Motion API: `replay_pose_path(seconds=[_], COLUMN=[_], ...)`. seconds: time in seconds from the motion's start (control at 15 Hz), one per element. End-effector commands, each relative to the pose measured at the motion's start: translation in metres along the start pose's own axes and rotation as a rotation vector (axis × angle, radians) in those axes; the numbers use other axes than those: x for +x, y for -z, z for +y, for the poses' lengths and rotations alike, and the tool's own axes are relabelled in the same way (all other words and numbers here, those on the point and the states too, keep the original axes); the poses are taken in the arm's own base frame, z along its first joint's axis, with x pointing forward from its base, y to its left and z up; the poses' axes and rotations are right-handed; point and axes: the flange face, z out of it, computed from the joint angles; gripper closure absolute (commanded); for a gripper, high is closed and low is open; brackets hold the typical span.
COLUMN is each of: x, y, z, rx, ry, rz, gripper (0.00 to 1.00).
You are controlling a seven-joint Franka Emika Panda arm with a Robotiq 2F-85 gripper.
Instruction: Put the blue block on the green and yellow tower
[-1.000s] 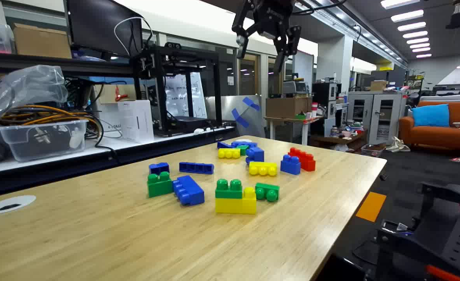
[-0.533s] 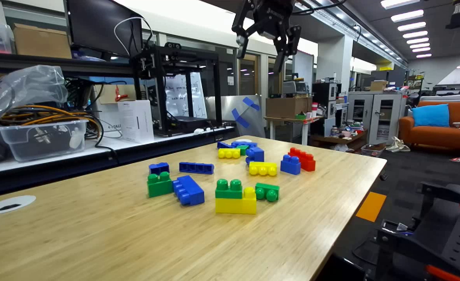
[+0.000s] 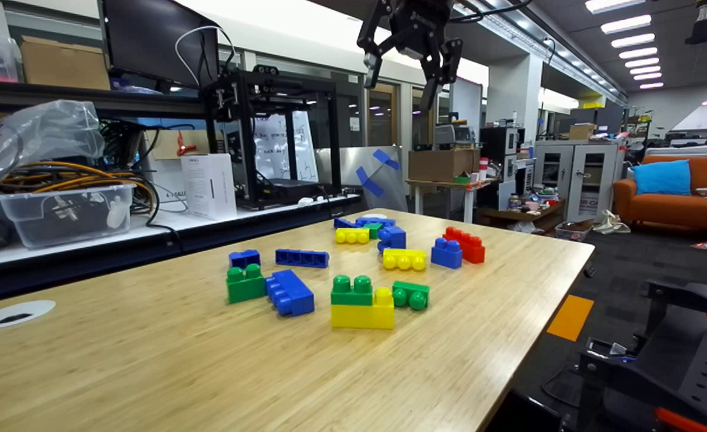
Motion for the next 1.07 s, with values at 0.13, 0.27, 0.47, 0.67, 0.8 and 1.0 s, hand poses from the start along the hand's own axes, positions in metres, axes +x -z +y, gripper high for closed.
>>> replay_pose_path(seconds=[0.13, 0.27, 0.47, 0.67, 0.8, 1.0], x=[0.045, 0.066, 0.097, 0.124, 0.139, 0.155], y=[0.008, 0.006, -0.011, -0.044, -0.071, -0.114], z=[0.032, 0.058, 0.097, 0.132, 0.149, 0.170], rx=[0.066, 0.073, 0.053, 0.012, -0.035, -0.120], ry=[-0.008, 0.020, 0.088, 0.126, 0.127, 0.110], rz=[0.037, 0.027, -0.021, -0.091, -0.151, -0.204], gripper=[0.00, 0.00, 0.00, 0.00, 0.00, 0.00])
